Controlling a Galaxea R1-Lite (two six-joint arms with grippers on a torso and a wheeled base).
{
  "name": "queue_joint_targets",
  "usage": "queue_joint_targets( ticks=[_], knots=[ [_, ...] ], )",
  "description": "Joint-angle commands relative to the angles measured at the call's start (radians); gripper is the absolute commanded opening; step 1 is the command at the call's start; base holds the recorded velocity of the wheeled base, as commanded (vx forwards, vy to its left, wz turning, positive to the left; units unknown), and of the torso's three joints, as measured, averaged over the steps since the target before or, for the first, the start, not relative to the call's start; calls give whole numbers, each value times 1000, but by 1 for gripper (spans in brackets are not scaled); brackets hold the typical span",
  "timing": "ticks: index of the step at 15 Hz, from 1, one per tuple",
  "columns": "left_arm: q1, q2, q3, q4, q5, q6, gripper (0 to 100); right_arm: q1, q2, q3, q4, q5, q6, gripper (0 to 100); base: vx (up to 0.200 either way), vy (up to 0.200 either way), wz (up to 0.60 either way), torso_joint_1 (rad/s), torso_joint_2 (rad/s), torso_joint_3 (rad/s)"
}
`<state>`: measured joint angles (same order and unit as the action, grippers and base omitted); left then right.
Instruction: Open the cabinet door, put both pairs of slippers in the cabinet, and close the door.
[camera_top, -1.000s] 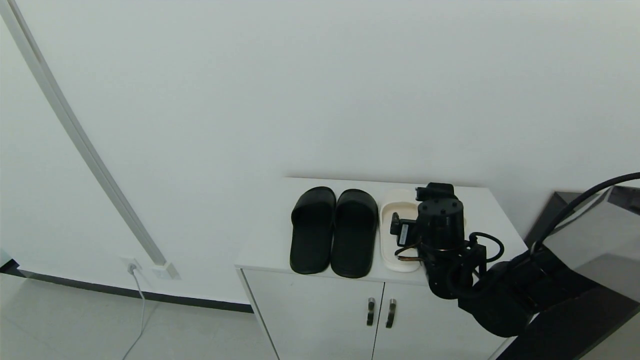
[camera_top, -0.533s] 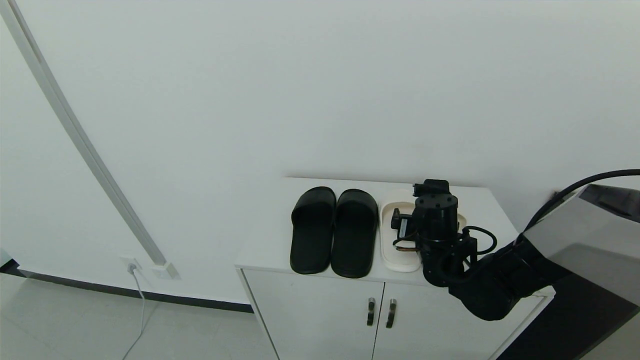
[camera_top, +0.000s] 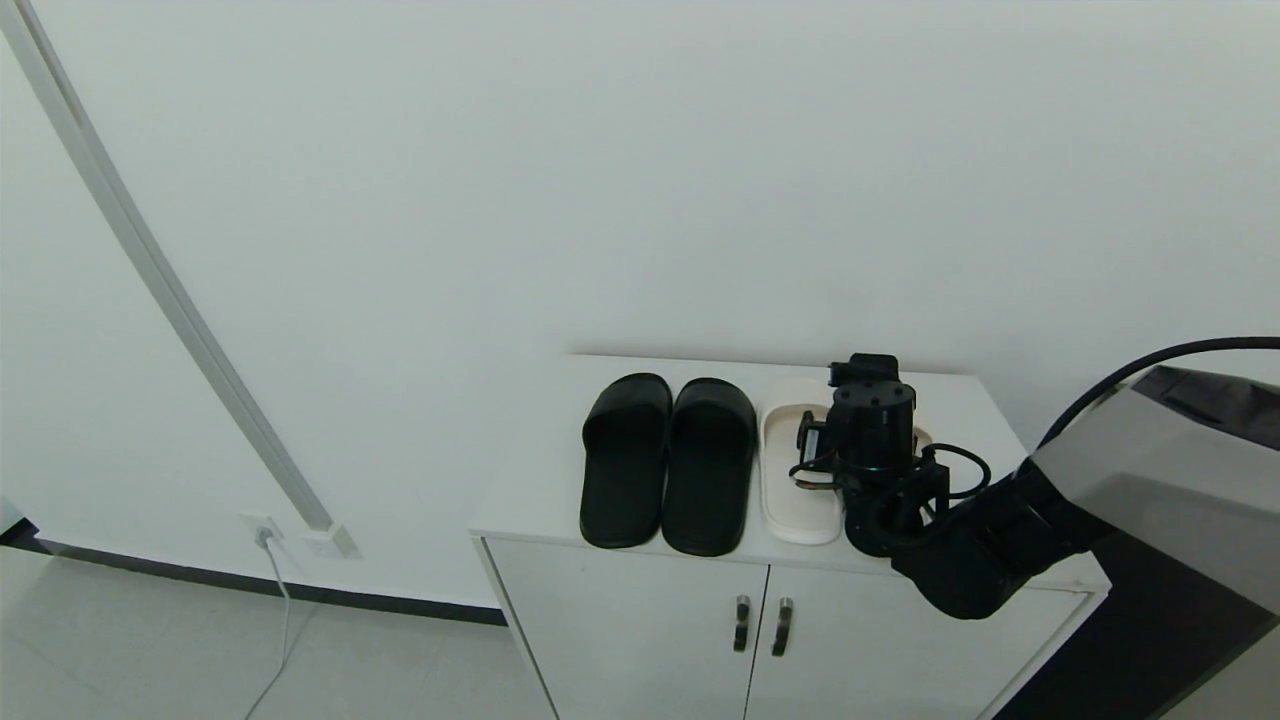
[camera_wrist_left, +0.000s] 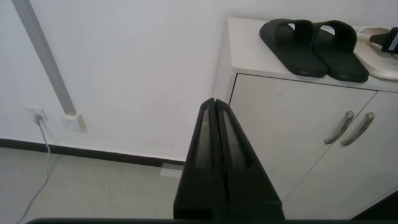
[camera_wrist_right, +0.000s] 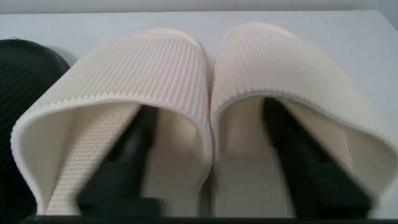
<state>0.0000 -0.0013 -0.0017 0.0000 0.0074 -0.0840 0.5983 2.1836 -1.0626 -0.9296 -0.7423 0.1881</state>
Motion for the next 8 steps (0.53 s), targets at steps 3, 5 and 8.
queue_joint_targets(
  ticks=[3, 5, 8],
  knots=[
    [0, 1, 0, 0, 0, 0, 0, 0, -1, -7, 0, 0, -4, 0, 0, 0, 0, 0, 0, 0],
    [0, 1, 0, 0, 0, 0, 0, 0, -13, 4, -2, -5, -16, 0, 0, 0, 0, 0, 0, 0],
    [0, 1, 0, 0, 0, 0, 0, 3, -84, 49, -8, -5, -55, 0, 0, 0, 0, 0, 0, 0]
  ],
)
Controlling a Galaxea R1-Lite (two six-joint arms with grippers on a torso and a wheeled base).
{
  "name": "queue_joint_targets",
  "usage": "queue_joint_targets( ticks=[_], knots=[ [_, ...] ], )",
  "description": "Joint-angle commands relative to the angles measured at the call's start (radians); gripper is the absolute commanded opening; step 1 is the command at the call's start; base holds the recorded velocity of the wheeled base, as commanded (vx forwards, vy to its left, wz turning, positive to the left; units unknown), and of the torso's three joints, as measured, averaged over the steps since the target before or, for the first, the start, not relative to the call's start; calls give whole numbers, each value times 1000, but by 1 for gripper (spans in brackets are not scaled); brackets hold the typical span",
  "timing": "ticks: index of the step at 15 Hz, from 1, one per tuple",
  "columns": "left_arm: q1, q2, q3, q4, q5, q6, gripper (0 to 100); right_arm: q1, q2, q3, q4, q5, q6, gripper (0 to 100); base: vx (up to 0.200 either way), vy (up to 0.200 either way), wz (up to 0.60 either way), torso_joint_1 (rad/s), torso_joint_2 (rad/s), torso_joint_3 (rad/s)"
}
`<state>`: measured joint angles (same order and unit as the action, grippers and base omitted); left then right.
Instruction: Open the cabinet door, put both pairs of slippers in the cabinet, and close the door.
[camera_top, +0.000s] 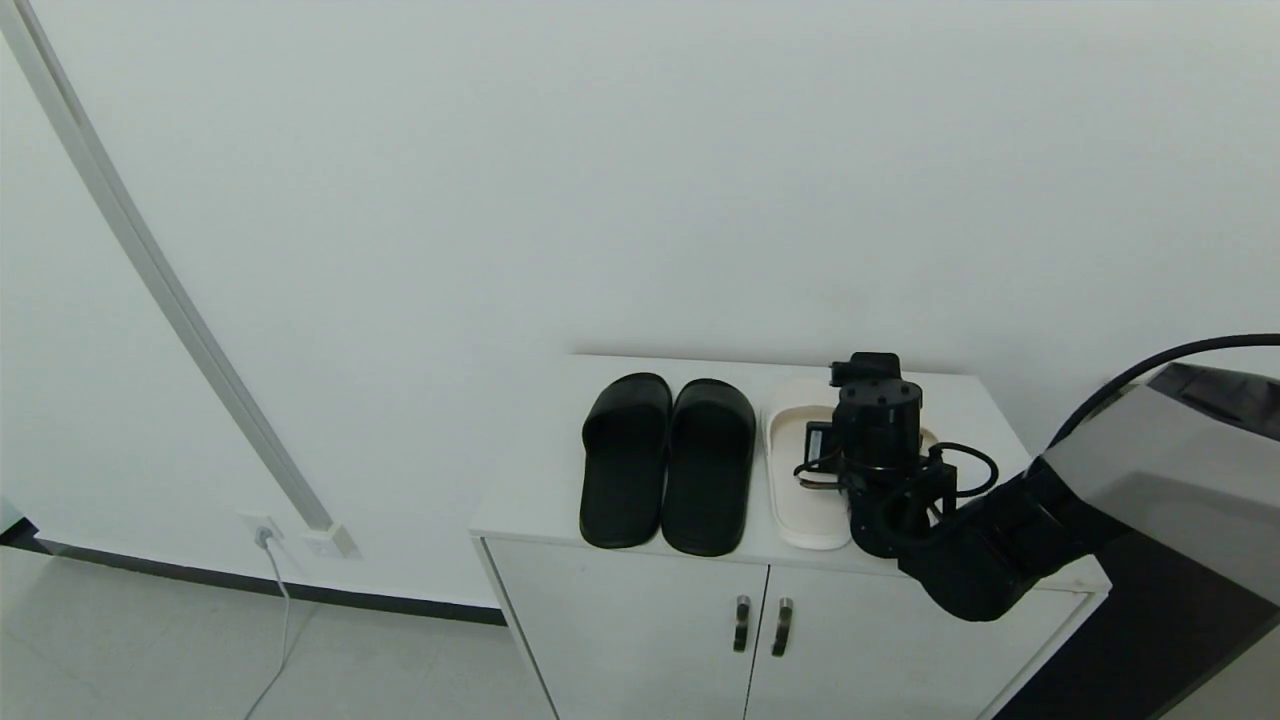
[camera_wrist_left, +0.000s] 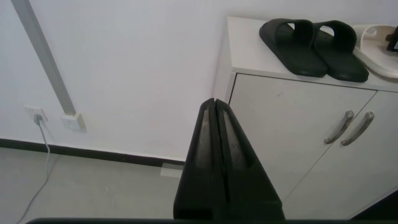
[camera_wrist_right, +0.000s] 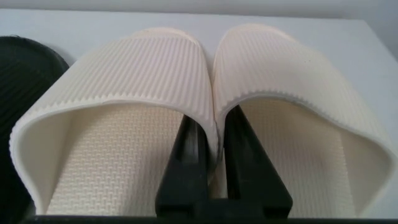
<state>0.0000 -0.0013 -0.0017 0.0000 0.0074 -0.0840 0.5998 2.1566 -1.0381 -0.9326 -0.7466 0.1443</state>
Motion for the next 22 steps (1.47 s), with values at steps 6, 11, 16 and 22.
queue_joint_targets(
  ticks=[6, 11, 16, 22],
  knots=[
    [0, 1, 0, 0, 0, 0, 0, 52, -353, 263, -29, 230, -106, 0, 0, 0, 0, 0, 0, 0],
    [0, 1, 0, 0, 3, -5, 0, 100, -593, 443, 66, 627, -103, 0, 0, 0, 0, 0, 0, 0],
    [0, 1, 0, -2, 3, -5, 0, 141, -653, 486, 162, 736, -106, 0, 0, 0, 0, 0, 0, 0],
    [0, 1, 0, -2, 3, -5, 0, 153, -655, 492, 159, 736, -106, 0, -100, 0, 0, 3, 1, 2]
  ],
)
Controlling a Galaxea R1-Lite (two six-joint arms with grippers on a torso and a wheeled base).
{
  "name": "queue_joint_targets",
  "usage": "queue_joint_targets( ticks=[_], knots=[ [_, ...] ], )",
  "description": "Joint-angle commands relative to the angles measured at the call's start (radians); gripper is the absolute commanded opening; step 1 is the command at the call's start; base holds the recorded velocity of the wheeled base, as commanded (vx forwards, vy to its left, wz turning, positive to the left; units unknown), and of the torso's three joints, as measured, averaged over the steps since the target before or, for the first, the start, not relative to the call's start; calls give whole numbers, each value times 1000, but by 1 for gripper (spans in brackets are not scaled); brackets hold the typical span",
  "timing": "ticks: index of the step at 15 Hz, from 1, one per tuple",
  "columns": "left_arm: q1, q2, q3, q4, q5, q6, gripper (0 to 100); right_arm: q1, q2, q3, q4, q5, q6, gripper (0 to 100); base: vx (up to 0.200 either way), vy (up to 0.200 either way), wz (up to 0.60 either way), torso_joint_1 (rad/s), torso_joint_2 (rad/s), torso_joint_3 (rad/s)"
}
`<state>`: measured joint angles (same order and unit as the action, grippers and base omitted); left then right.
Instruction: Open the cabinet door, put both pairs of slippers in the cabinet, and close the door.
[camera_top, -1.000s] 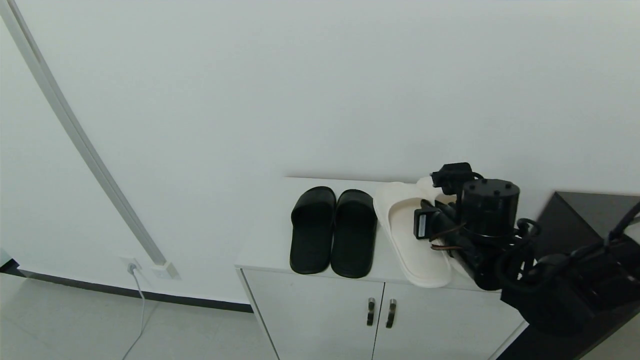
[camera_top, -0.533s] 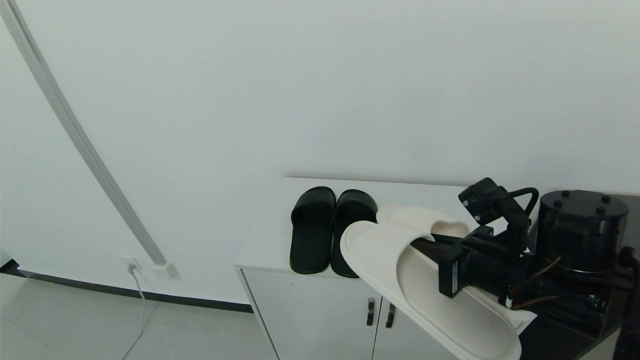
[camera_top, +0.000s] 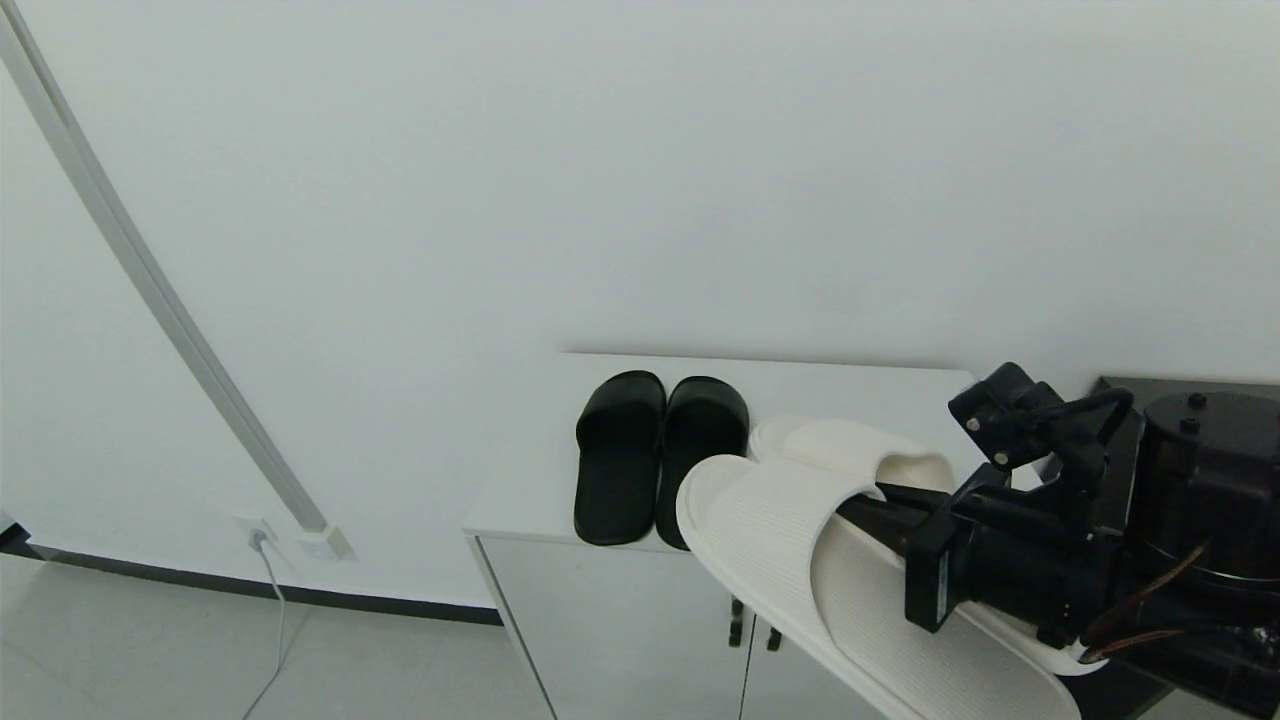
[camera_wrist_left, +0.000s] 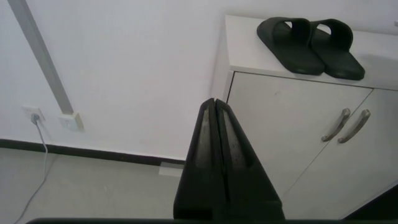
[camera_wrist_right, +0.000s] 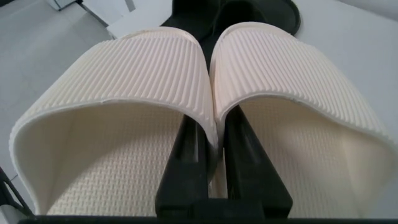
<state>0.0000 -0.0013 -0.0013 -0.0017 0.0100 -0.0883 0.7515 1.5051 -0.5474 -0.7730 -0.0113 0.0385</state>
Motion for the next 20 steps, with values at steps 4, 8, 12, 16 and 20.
queue_joint_targets(
  ticks=[4, 8, 12, 16, 20],
  knots=[
    [0, 1, 0, 0, 1, -1, 0, 6, -2, 6, 0, 1, 0, 0, -200, 0, 0, -1, 5, 6],
    [0, 1, 0, 0, 1, -1, 0, 6, -2, 18, -2, 4, 0, 0, 0, 0, 0, 0, 0, 0],
    [0, 1, 0, 0, 1, -1, 0, 8, -2, 23, -2, 4, 0, 0, 0, 0, -300, -4, 38, 18],
    [0, 1, 0, 0, 1, -1, 0, 9, -2, 26, -2, 4, -2, 0, 0, 0, 0, -29, 93, 46],
    [0, 1, 0, 0, 1, -1, 0, 11, -2, 26, -2, 7, 0, 0, -50, 0, 0, 2, 1, 1]
  ],
)
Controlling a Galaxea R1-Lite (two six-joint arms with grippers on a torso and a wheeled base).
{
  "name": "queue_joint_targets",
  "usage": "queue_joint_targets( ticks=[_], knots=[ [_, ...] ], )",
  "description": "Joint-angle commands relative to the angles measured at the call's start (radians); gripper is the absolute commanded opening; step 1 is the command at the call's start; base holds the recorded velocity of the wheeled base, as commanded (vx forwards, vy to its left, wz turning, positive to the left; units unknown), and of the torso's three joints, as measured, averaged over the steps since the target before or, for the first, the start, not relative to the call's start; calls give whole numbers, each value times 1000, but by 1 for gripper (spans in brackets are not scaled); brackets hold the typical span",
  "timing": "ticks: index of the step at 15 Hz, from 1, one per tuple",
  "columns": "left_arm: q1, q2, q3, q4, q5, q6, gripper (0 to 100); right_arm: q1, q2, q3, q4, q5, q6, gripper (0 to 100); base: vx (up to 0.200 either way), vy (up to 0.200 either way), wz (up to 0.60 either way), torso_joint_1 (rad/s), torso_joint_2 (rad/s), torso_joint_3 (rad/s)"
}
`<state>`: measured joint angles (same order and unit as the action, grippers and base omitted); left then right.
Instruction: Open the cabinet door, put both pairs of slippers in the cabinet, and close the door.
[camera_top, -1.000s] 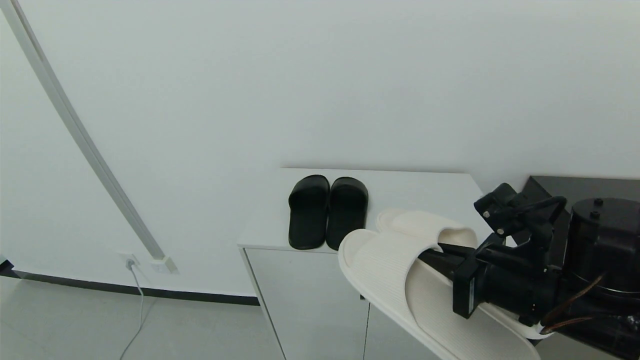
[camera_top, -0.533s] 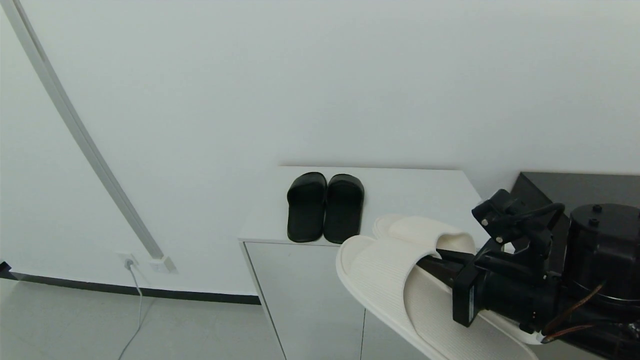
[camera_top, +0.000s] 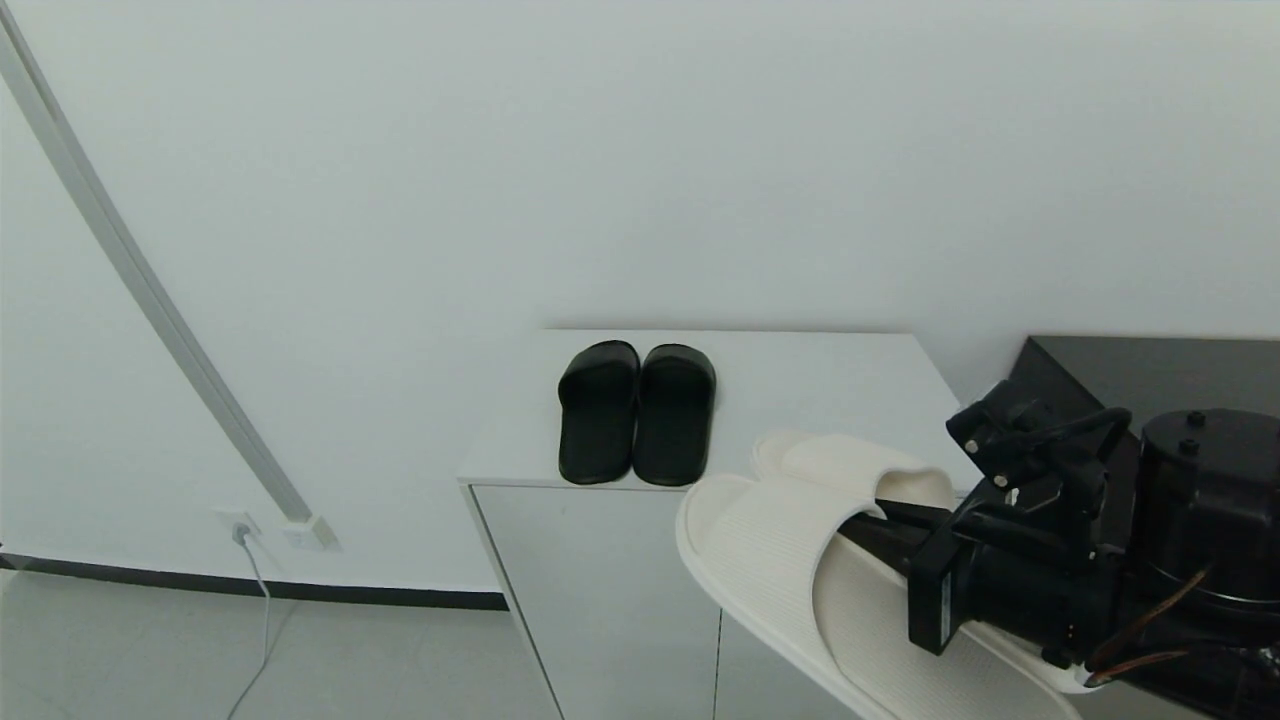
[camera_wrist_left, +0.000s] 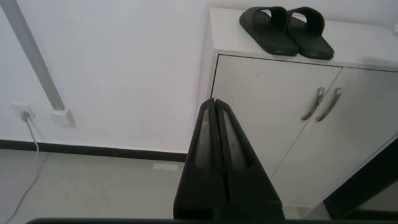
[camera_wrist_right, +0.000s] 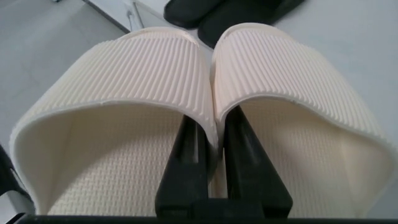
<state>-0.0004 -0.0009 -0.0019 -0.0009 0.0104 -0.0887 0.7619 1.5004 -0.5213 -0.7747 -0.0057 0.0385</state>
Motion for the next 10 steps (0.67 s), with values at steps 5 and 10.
queue_joint_targets(
  ticks=[5, 10],
  knots=[
    [0, 1, 0, -1, 0, 0, 0, 8, 1, 6, -5, 0, -2, 0, -160, 0, 0, 3, 8, 0],
    [0, 1, 0, -1, 0, 0, 0, 8, 1, 7, -5, 0, 0, 0, 0, 0, 0, 0, 0, 0]
  ],
)
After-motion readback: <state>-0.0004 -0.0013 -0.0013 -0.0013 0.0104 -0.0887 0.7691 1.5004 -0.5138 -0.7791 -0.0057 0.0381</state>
